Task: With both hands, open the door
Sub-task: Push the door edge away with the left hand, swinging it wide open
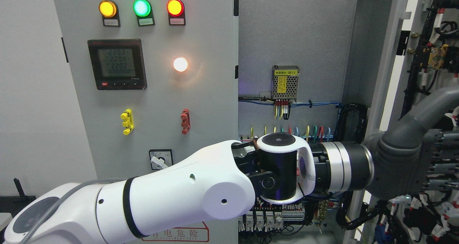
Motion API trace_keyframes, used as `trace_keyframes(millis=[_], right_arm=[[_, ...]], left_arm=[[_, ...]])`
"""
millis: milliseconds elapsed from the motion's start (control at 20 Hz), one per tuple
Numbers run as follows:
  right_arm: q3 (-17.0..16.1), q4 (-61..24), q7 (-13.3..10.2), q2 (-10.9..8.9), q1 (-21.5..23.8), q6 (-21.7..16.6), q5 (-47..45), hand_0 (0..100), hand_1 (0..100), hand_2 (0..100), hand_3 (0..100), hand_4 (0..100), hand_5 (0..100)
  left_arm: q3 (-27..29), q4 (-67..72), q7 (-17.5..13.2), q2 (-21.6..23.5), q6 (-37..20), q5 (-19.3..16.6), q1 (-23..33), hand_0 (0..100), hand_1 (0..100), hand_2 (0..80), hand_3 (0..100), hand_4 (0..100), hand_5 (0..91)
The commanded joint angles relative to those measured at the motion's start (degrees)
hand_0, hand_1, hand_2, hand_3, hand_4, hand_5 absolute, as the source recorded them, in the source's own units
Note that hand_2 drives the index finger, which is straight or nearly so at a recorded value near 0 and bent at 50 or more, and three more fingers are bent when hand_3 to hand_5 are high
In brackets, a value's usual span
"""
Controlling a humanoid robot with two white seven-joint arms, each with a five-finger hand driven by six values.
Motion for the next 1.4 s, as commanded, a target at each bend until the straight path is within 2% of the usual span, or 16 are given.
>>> trace_keyframes(millis=[0, 952, 1102, 1202, 1352], right_arm=[[0.0, -0.03, -0.02, -0.07, 0.0, 0.03, 0.0, 11, 0, 0, 0, 0, 0], [0.0, -0.03, -0.02, 0.01, 0.0, 0.03, 0.0, 11, 0, 0, 0, 0, 0], [0.0, 0.06, -0.02, 0.01, 0.0, 0.03, 0.0, 11, 0, 0, 0, 0, 0], [0.0, -0.03, -0.02, 0.01, 0.0, 0.03, 0.0, 11, 0, 0, 0, 0, 0], [0.0, 0.06, -0.02, 0.01, 0.0, 0.03, 0.0, 11, 0, 0, 0, 0, 0]], left_arm=[[0.07, 1.5, 1.76, -4.68, -0.3, -1.02, -0.18, 0, 0, 0.0, 0, 3, 0.0], [0.33, 1.15, 1.76, -5.21, -0.48, -0.93, -0.8, 0, 0, 0.0, 0, 3, 0.0], [2.09, 1.15, 0.97, -2.76, 1.71, -1.11, -0.01, 0, 0, 0.0, 0, 3, 0.0], [3.14, 0.88, 0.0, 0.75, 2.77, -1.11, 1.13, 0, 0, 0.0, 0, 3, 0.0], [3.85, -0.17, -2.45, 4.8, 2.95, -3.73, 4.2, 0, 0, 0.0, 0, 3, 0.0]])
